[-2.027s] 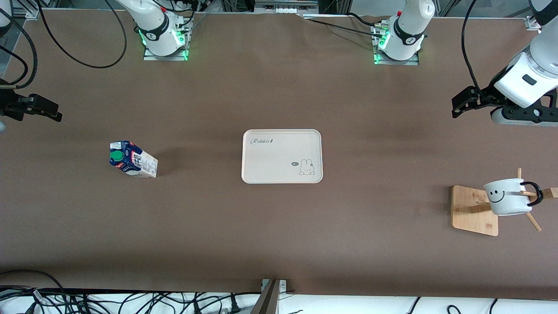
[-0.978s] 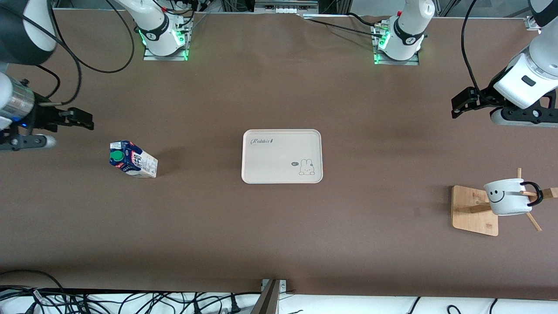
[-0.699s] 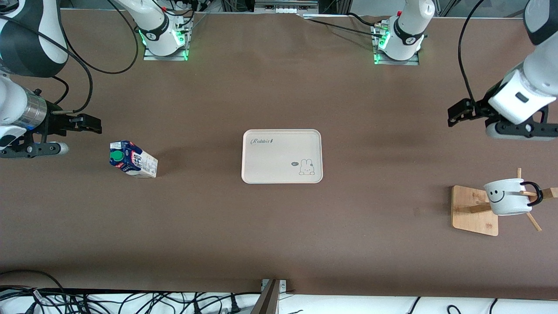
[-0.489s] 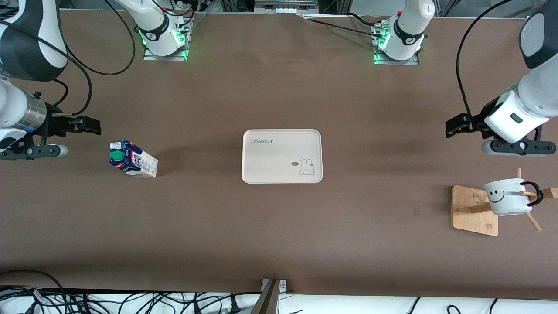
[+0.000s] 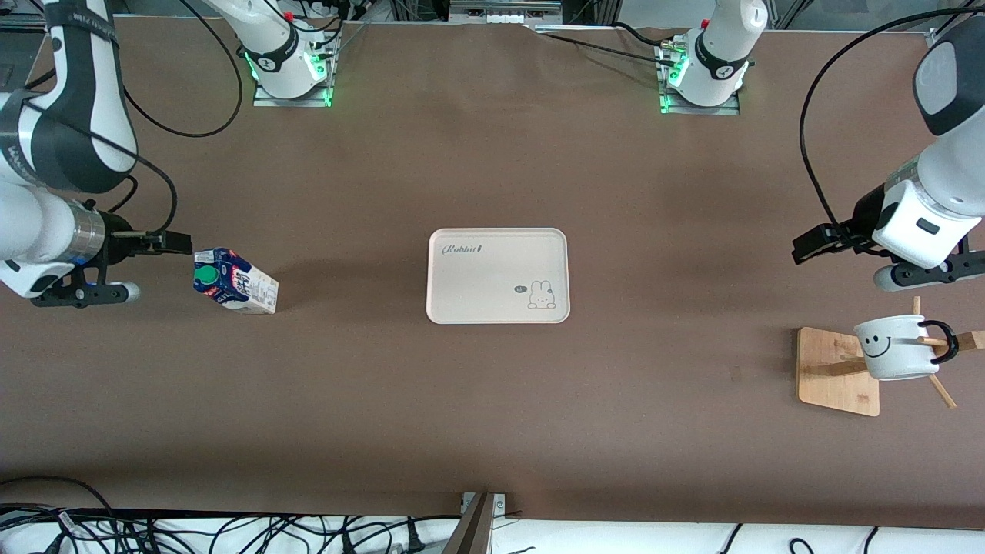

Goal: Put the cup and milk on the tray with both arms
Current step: 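Reach the right gripper to the milk carton while the left gripper approaches the mug, then grasp the milk carton with the right gripper while the left gripper grasps the mug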

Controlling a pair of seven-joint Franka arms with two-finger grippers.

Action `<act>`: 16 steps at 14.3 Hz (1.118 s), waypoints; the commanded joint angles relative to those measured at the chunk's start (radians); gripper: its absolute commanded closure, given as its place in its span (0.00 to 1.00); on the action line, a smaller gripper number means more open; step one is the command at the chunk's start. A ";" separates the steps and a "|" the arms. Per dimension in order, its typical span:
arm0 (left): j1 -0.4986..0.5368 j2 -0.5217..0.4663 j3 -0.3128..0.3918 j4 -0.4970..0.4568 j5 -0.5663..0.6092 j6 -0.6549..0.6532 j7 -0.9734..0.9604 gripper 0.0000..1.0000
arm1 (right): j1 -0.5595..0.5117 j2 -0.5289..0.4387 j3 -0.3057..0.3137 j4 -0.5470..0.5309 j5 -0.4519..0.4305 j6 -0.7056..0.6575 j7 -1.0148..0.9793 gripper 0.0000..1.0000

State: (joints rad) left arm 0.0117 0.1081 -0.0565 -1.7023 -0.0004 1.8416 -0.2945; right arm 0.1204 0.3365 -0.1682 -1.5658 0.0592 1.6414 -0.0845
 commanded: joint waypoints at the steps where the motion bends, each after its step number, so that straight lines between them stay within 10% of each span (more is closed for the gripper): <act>1: 0.016 -0.142 -0.006 -0.235 -0.004 0.210 -0.043 0.00 | -0.042 0.038 0.001 0.024 0.068 -0.005 -0.014 0.00; 9: 0.125 -0.234 -0.013 -0.543 -0.003 0.669 -0.032 0.00 | -0.004 0.075 0.009 0.021 0.056 0.037 -0.014 0.00; 16: 0.209 -0.099 -0.014 -0.559 -0.021 1.010 0.107 0.00 | -0.001 0.087 0.009 -0.017 0.054 0.109 -0.015 0.00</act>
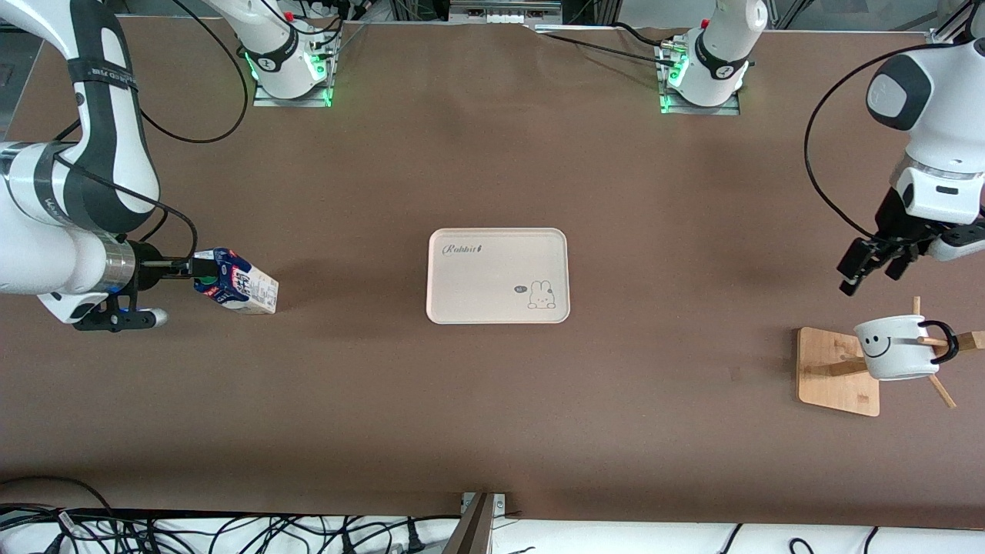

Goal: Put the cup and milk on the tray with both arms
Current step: 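Grasp the milk carton with the right gripper while the left gripper grasps the mug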

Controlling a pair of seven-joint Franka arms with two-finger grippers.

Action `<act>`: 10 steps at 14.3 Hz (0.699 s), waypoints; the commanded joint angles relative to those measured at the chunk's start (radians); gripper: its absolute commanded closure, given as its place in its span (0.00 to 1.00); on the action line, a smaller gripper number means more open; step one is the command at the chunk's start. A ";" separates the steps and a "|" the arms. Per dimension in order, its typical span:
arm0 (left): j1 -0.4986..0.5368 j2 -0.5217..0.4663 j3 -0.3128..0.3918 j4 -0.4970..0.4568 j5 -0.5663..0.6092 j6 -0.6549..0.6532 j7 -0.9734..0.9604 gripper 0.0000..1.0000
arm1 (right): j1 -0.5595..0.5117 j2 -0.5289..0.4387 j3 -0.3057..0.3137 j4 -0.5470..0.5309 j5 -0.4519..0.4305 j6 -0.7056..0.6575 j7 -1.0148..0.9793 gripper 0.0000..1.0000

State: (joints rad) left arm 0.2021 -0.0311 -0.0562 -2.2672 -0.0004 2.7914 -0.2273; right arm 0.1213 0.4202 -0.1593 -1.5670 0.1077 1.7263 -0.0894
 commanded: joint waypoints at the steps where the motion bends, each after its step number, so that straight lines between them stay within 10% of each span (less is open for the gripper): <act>1: 0.019 0.054 -0.014 0.012 -0.036 0.071 0.033 0.00 | -0.002 0.003 0.000 -0.027 0.006 0.035 -0.010 0.00; 5: 0.016 0.102 -0.014 0.020 -0.122 0.137 0.034 0.00 | 0.000 0.002 0.000 -0.051 0.006 0.055 -0.009 0.00; 10: 0.016 0.146 -0.014 0.069 -0.173 0.137 0.032 0.41 | 0.000 -0.008 0.001 -0.117 0.006 0.108 -0.009 0.00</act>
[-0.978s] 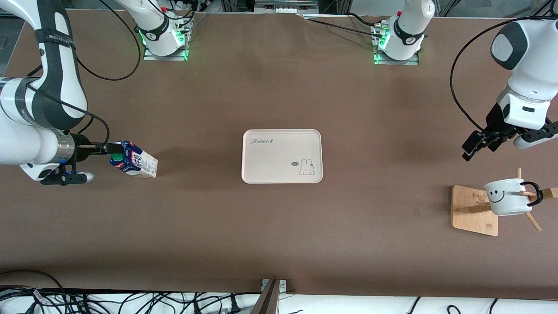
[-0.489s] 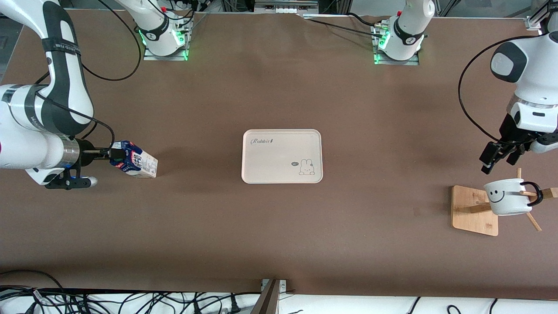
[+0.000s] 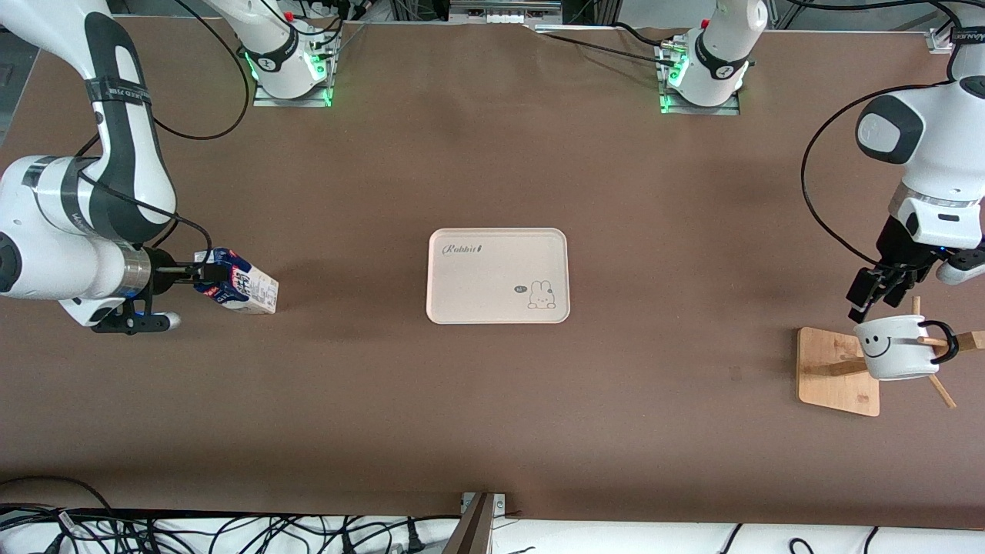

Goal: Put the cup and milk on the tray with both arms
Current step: 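Grasp the milk carton with the right gripper while the left gripper grasps the mug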

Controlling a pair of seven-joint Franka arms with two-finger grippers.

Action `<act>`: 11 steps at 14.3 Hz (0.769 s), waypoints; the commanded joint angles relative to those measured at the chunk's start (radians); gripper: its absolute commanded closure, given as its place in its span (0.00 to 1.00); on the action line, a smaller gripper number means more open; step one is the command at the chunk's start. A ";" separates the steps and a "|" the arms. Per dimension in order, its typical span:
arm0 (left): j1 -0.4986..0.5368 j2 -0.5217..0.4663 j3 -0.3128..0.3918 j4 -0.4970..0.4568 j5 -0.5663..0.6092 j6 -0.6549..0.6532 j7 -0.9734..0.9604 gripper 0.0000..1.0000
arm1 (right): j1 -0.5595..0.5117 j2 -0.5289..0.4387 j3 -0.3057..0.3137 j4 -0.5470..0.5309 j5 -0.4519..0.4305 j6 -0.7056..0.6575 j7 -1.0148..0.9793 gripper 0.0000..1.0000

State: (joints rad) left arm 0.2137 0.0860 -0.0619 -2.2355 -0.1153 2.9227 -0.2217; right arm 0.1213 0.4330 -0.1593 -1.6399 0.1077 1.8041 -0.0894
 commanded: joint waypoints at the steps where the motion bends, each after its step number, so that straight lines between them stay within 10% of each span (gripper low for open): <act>1: 0.003 0.040 -0.009 0.043 -0.064 0.007 0.028 0.52 | 0.000 -0.020 0.003 -0.052 0.006 0.035 -0.009 0.00; 7: 0.004 0.044 -0.009 0.053 -0.069 0.006 0.025 0.89 | 0.015 -0.043 0.011 -0.081 0.007 0.032 -0.007 0.00; 11: -0.005 0.038 -0.019 0.085 -0.069 -0.028 0.028 1.00 | 0.015 -0.050 0.017 -0.098 0.007 0.034 -0.009 0.44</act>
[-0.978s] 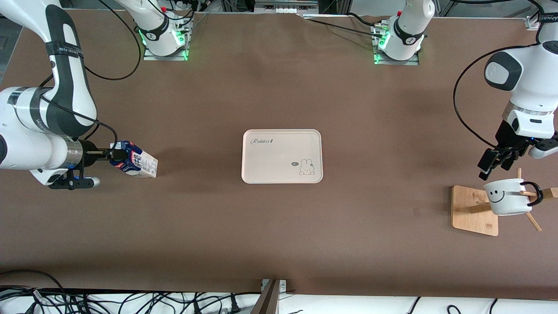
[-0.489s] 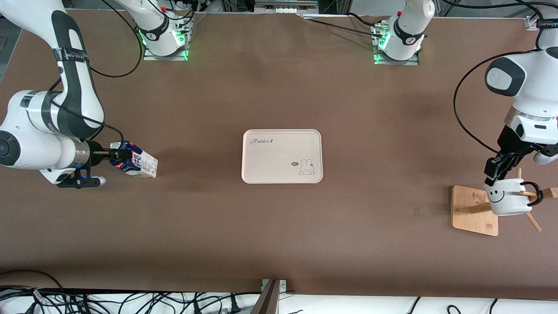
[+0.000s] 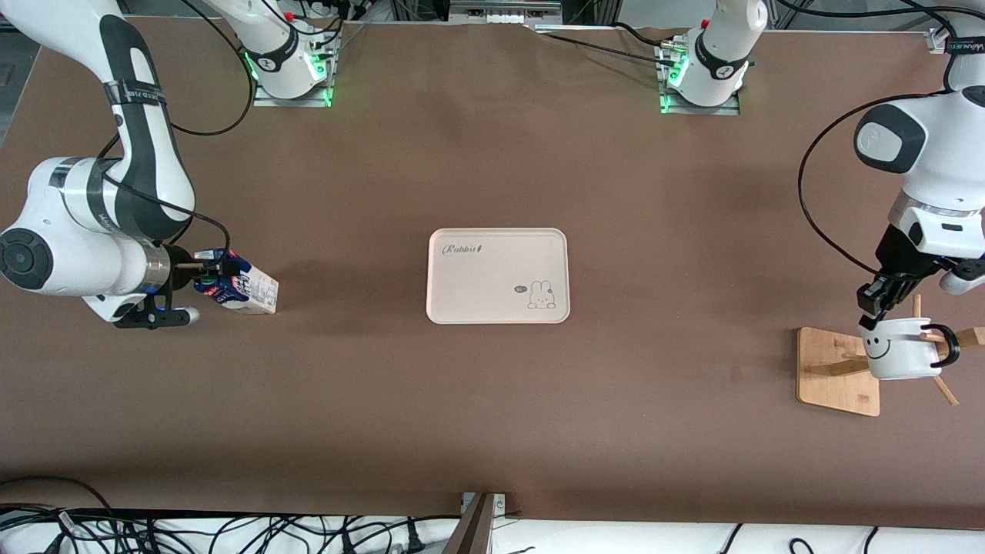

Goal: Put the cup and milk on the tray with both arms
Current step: 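Grasp the milk carton with the right gripper while the left gripper grasps the mug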

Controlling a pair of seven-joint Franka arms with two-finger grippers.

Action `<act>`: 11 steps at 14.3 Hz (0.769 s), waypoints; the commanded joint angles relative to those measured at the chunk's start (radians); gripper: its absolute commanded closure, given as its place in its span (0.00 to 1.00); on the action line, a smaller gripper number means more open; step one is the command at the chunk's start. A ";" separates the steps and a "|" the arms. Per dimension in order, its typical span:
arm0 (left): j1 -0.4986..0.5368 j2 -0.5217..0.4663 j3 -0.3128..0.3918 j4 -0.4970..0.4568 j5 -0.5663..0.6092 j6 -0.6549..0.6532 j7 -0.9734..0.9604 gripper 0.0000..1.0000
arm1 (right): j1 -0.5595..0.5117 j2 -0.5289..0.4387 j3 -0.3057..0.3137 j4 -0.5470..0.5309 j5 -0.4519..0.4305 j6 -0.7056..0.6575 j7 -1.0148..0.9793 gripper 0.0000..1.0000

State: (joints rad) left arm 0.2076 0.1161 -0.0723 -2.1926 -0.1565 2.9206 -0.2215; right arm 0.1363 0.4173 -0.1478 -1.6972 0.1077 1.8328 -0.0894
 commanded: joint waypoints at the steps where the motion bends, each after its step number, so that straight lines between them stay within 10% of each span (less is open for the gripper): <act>1: 0.001 0.007 -0.014 0.056 -0.025 -0.043 0.028 1.00 | 0.000 -0.032 0.005 -0.041 0.007 0.005 -0.009 0.47; 11: 0.001 -0.065 -0.087 0.151 -0.017 -0.366 0.001 1.00 | 0.000 -0.132 0.005 -0.042 0.013 -0.094 -0.009 0.54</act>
State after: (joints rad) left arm 0.2055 0.0884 -0.1447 -2.0827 -0.1565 2.6725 -0.2274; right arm 0.1366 0.3722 -0.1464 -1.7053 0.1077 1.7863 -0.0894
